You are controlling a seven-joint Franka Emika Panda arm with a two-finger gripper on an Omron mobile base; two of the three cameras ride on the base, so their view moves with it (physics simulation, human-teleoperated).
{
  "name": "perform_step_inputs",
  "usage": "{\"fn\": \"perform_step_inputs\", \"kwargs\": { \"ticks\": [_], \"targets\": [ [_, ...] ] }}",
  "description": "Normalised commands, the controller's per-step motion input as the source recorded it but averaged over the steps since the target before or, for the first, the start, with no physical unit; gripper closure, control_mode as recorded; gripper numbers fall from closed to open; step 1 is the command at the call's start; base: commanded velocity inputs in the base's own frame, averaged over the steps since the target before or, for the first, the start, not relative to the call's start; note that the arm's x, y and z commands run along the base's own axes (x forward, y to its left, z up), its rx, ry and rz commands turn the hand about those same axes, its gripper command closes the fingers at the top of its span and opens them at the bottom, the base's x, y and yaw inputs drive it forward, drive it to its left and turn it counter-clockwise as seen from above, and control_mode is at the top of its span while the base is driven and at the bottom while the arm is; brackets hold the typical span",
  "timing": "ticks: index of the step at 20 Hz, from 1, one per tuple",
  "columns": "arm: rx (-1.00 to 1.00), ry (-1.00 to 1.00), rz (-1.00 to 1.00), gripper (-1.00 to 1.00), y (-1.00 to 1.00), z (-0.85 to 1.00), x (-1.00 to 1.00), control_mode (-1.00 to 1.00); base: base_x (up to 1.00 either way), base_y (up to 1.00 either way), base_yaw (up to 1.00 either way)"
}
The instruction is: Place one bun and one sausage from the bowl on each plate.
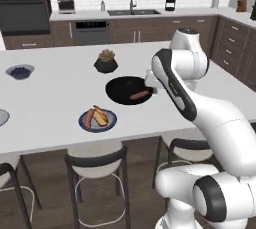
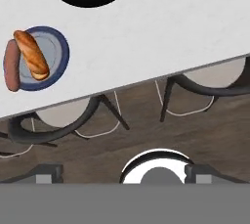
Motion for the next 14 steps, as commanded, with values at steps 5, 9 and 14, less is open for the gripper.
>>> {"fn": "perform_step_inputs", "kwargs": {
  "ticks": [5,9,14],
  "targets": [
    [0.00,0.00,0.00,-1.00,0.00,0.00,0.00,1.00,0.97,-0.79,0.05],
    [0.00,0.00,0.00,-1.00,0.00,0.00,0.00,1.00,1.00,-0.01,0.01],
    [-0.13,0.00,0.18,-1.00,0.50,-0.09,0.63,-1.00,0.19,0.09,0.02]
  ]
}}
